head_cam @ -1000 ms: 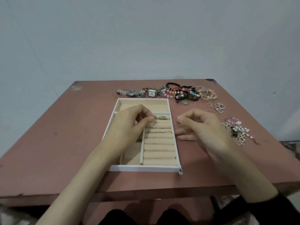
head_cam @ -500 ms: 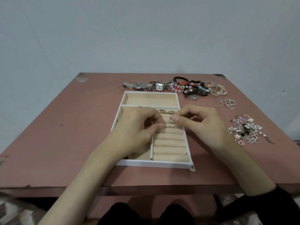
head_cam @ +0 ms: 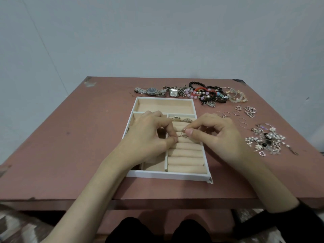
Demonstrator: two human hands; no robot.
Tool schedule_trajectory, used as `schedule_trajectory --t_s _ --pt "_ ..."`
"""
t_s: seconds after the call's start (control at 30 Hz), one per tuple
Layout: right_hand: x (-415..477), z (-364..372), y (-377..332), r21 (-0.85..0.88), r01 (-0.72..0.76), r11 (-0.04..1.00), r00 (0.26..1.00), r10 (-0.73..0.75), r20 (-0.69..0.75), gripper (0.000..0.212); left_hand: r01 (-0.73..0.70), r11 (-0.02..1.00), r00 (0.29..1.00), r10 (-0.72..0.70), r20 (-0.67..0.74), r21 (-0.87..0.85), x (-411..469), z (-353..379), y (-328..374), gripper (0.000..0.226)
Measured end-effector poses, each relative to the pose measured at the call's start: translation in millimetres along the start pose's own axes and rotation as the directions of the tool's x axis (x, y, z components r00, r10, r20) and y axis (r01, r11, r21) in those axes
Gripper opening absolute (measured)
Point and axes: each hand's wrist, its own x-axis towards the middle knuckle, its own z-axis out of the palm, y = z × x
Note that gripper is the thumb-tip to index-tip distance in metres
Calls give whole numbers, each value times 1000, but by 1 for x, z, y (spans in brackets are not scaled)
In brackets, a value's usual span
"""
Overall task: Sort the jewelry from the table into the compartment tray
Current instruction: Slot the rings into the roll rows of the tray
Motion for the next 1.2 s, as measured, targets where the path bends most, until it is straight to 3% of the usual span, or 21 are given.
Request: schedule_trajectory --t_s 0.17,0.47,0.57,1.07,1.2 --pt "-2 1 2 -80 40 996 999 -38 26 5 24 1000 1000 -24 -5 -15 1 2 -2 6" --pt "-2 4 7 -166 87 982 996 -83 29 7 39 948 945 -138 -296 -317 3 -2 1 20" --pt "-2 2 8 -169 93 981 995 -87 38 9 38 939 922 -165 -351 -343 4 1 2 22" --pt "0 -7 14 -315 219 923 976 -211 58 16 53 943 902 -187 -390 -329 6 12 14 22" --pt "-3 -7 14 -277 204 939 978 -205 25 14 58 940 903 -193 -383 -335 6 10 9 23"
